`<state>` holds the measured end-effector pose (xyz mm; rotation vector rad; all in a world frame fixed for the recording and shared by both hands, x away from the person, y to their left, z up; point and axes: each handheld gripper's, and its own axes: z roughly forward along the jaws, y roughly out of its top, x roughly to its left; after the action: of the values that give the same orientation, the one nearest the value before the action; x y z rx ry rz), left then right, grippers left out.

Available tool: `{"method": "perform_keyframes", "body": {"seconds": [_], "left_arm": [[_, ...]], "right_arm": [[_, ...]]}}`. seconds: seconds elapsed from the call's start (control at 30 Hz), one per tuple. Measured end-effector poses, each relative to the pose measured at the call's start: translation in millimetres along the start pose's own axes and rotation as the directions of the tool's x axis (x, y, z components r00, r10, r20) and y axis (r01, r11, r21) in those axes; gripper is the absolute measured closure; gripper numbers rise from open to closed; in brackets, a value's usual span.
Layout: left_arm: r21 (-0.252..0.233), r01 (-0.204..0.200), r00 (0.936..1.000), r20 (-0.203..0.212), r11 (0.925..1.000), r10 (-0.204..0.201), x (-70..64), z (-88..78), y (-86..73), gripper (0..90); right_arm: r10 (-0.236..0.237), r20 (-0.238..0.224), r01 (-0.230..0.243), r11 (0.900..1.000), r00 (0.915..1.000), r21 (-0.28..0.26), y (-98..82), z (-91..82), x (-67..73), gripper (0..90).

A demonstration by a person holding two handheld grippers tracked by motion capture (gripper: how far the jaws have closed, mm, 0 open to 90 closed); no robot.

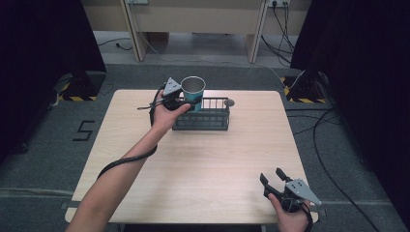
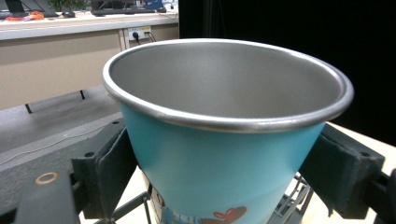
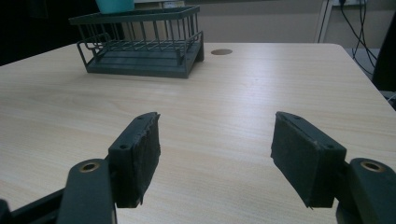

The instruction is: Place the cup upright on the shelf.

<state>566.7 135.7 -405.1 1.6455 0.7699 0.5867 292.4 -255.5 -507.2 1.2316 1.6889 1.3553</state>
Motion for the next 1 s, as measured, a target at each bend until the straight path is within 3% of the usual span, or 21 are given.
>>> {"method": "perform_keyframes", "body": {"seconds": [1.0], "left_arm": [[0.091,0.020,0.9995,-0.028,0.9957,-0.017,-1.1,20.9,-18.5,15.4]], "right_arm": [[-0.003,-0.008,0.003,1.000,1.0000,0.004,-0.5,0.1,0.4,33.3]]}}
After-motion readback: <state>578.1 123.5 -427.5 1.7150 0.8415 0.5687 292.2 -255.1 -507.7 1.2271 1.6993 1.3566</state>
